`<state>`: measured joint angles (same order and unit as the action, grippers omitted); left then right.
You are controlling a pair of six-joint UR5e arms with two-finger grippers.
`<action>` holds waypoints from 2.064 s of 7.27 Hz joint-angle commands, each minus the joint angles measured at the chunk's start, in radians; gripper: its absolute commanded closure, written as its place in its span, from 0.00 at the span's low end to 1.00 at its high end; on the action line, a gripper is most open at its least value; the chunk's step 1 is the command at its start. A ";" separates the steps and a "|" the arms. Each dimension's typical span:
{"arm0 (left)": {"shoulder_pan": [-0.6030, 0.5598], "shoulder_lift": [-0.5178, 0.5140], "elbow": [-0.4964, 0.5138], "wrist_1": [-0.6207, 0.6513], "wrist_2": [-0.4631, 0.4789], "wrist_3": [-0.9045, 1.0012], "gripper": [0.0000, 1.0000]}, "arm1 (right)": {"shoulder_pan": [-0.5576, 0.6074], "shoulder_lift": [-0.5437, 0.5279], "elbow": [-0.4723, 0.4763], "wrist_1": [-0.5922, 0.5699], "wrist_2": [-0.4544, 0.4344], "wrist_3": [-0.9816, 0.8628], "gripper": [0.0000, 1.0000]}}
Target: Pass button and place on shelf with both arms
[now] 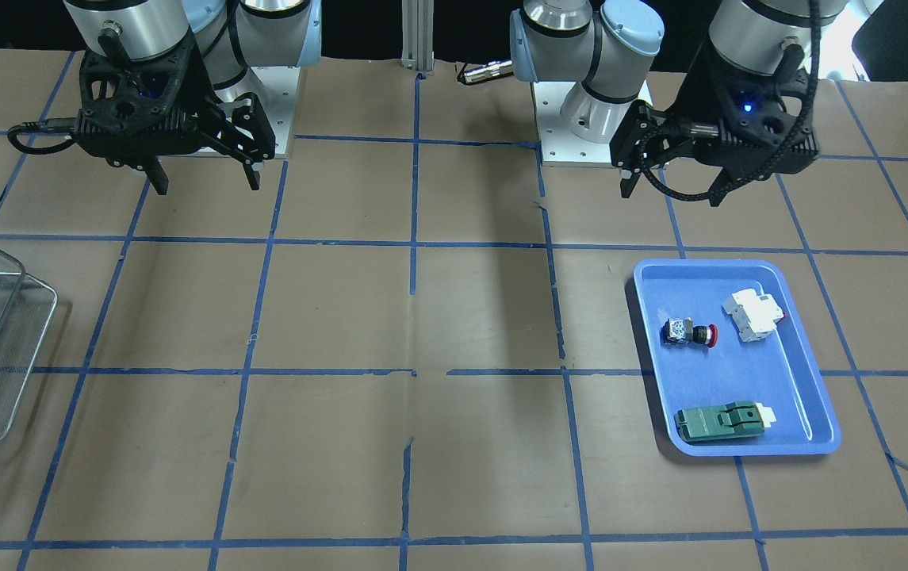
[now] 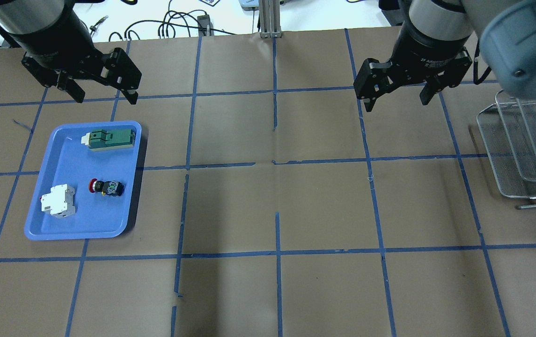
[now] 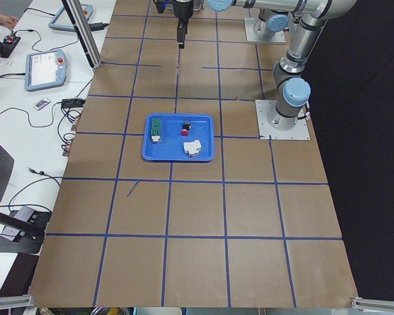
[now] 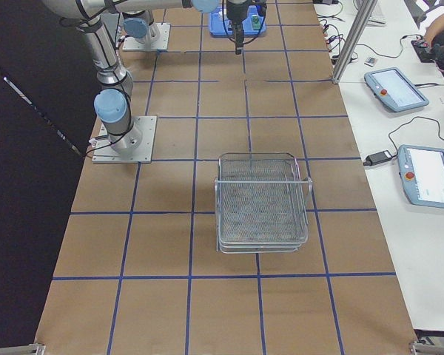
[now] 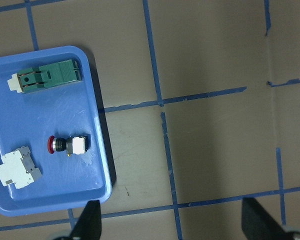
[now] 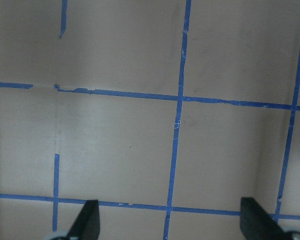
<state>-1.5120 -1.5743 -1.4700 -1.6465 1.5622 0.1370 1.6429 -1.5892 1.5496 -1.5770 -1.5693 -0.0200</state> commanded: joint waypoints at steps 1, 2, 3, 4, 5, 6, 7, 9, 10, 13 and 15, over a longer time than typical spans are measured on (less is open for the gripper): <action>0.009 0.011 -0.016 -0.012 -0.004 -0.002 0.00 | 0.000 0.000 0.000 0.000 -0.001 0.000 0.00; 0.016 0.016 -0.026 -0.012 0.001 0.027 0.00 | 0.000 0.000 0.000 0.000 0.000 0.000 0.00; 0.030 0.016 -0.027 -0.013 0.007 0.153 0.00 | 0.000 0.000 0.001 0.000 -0.001 0.000 0.00; 0.073 0.016 -0.041 -0.013 0.006 0.297 0.00 | 0.000 0.000 0.001 -0.001 0.000 0.000 0.00; 0.149 0.014 -0.080 -0.013 0.000 0.405 0.00 | 0.000 0.000 0.001 -0.002 -0.001 0.000 0.00; 0.232 0.005 -0.148 0.000 -0.002 0.567 0.00 | 0.000 0.000 0.001 -0.002 -0.001 0.000 0.00; 0.321 -0.013 -0.218 0.073 -0.007 0.699 0.00 | 0.000 0.002 0.000 -0.003 0.000 0.000 0.00; 0.375 -0.062 -0.400 0.331 -0.002 1.006 0.00 | 0.000 0.000 0.000 -0.002 0.002 0.000 0.00; 0.389 -0.102 -0.483 0.517 0.002 1.123 0.00 | 0.000 0.000 0.001 -0.003 0.000 0.000 0.00; 0.412 -0.183 -0.526 0.658 -0.007 1.479 0.00 | 0.000 0.000 0.000 -0.002 0.002 0.000 0.00; 0.429 -0.231 -0.544 0.725 -0.007 1.564 0.00 | 0.000 0.000 0.000 -0.002 0.002 0.000 0.00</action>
<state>-1.0918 -1.7767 -2.0045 -0.9555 1.5557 1.6472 1.6429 -1.5892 1.5500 -1.5785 -1.5678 -0.0200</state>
